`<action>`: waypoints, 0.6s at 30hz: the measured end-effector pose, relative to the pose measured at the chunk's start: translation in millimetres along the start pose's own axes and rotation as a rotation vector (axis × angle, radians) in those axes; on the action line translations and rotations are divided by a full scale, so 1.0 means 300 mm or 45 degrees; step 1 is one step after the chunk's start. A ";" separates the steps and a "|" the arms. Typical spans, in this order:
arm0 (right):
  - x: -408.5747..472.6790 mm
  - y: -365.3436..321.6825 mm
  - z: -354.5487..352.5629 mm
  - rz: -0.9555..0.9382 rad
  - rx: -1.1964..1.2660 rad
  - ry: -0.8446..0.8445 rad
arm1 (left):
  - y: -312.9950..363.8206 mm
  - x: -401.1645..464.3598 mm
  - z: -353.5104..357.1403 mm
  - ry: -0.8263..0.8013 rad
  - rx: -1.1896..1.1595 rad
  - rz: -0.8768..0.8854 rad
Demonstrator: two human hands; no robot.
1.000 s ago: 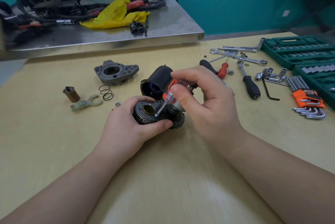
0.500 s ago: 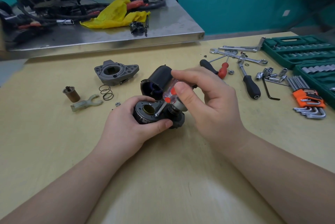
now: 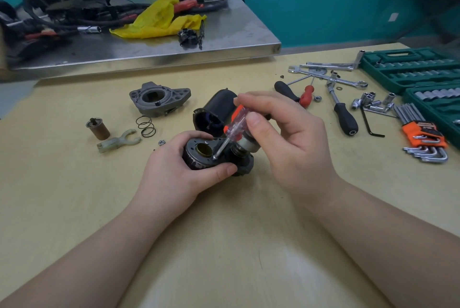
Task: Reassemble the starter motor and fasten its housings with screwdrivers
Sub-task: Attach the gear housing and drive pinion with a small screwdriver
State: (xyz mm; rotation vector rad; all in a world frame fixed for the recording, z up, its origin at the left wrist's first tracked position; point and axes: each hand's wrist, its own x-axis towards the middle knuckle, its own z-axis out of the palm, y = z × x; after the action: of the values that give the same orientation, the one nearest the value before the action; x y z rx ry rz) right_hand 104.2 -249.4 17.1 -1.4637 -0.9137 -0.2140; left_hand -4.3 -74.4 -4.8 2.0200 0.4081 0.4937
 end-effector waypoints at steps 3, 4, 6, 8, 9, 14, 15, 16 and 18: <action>-0.001 0.001 0.002 0.005 -0.023 -0.004 | -0.001 0.000 0.001 0.008 -0.001 -0.008; 0.000 0.000 0.002 0.002 -0.028 -0.001 | -0.001 0.000 0.000 0.008 0.001 -0.009; 0.002 -0.004 0.004 -0.010 -0.021 0.006 | 0.000 -0.001 -0.001 0.007 0.010 -0.008; 0.001 -0.006 0.004 -0.016 -0.005 0.015 | 0.000 0.001 -0.002 0.002 0.017 -0.005; 0.000 -0.005 0.003 -0.013 0.005 0.021 | 0.000 0.001 -0.001 0.001 0.017 -0.006; -0.002 0.002 0.000 0.023 0.008 0.004 | -0.001 0.000 -0.002 -0.001 0.009 -0.008; 0.000 0.001 0.002 0.014 -0.006 -0.001 | 0.000 -0.001 -0.003 -0.004 0.011 -0.009; 0.002 -0.001 0.004 0.000 -0.020 -0.002 | 0.000 -0.001 -0.003 -0.005 0.014 -0.009; 0.004 -0.002 0.006 -0.016 -0.021 0.005 | 0.003 0.000 -0.002 -0.001 0.013 -0.016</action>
State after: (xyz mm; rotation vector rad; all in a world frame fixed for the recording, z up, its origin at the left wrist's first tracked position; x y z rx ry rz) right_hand 103.8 -247.5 18.2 -1.4722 -0.9202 -0.2341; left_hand -4.4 -74.3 -3.6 2.0263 0.4231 0.4836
